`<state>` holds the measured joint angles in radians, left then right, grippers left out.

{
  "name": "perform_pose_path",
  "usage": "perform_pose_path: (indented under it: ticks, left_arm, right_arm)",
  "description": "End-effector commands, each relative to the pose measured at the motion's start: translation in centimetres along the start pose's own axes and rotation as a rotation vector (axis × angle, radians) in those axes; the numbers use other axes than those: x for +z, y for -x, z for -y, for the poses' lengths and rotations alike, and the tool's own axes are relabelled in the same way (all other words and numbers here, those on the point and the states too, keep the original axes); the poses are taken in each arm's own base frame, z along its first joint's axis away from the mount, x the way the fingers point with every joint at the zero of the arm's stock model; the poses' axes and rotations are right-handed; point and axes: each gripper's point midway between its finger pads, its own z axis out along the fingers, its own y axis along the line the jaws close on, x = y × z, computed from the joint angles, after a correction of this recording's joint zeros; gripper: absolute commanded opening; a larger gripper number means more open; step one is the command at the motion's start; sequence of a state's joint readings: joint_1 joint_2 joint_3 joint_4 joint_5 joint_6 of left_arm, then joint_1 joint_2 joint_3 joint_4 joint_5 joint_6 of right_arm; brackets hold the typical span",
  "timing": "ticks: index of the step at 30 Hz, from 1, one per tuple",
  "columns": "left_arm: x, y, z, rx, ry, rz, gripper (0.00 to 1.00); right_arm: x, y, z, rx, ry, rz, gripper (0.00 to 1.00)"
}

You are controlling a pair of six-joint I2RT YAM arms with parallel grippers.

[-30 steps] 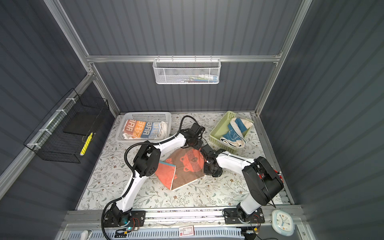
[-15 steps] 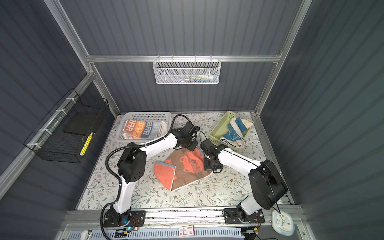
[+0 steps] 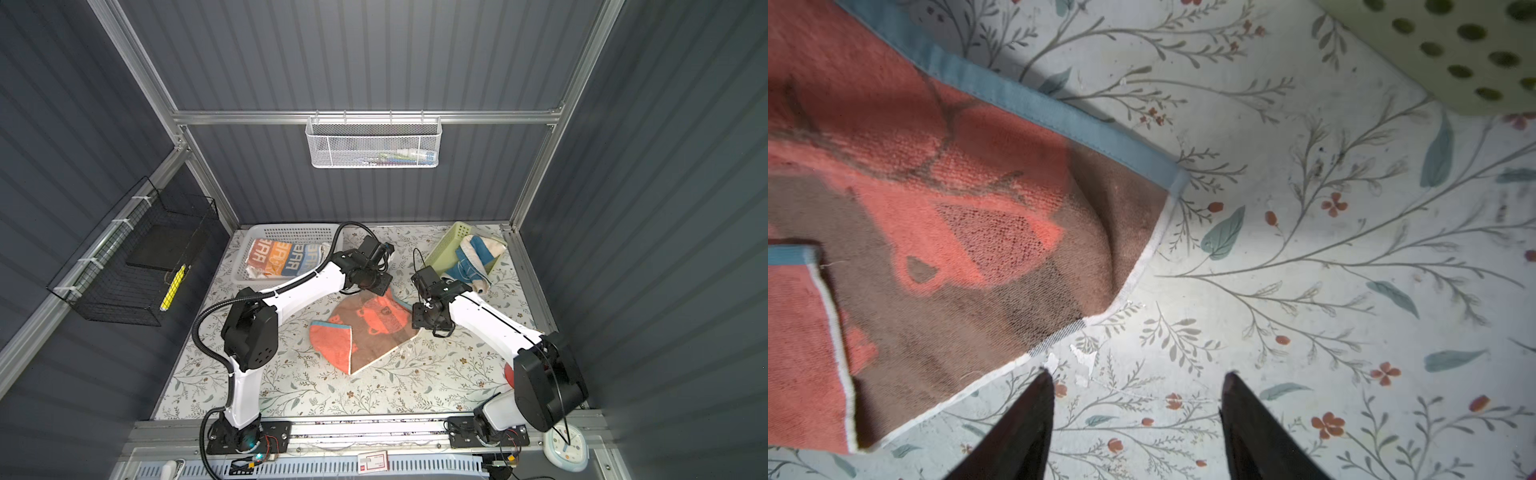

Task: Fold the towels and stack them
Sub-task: 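Lift the coral bear towel high with both grippers to shake it out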

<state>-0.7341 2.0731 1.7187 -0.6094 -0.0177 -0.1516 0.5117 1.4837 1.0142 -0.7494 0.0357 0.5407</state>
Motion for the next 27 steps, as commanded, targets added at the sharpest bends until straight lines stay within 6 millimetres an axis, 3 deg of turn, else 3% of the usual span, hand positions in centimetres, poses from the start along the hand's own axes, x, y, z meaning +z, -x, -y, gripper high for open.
perform_pose_path:
  ticks: [1,6,17,23,27]
  left_arm:
    - [0.7,-2.8,-1.9,-0.083,0.009,-0.107,0.0]
    - [0.6,-4.6,-3.1,-0.116,0.005,-0.132,0.0]
    - [0.4,-6.2,-3.8,-0.131,-0.013,-0.144,0.0]
    - [0.5,-6.4,-3.9,-0.141,-0.022,-0.15,0.0]
    - [-0.2,-6.0,-4.2,-0.152,-0.031,-0.13,0.0]
  right_arm:
    - [1.0,1.2,0.1,-0.01,-0.051,-0.013,0.65]
    - [3.4,2.8,0.7,-0.03,-0.165,-0.064,0.66]
    - [6.9,3.8,-0.2,-0.017,-0.12,-0.124,0.68]
    - [8.9,0.9,-3.2,0.056,0.052,-0.219,0.58]
    - [9.8,-0.2,-4.8,0.093,0.144,-0.245,0.39]
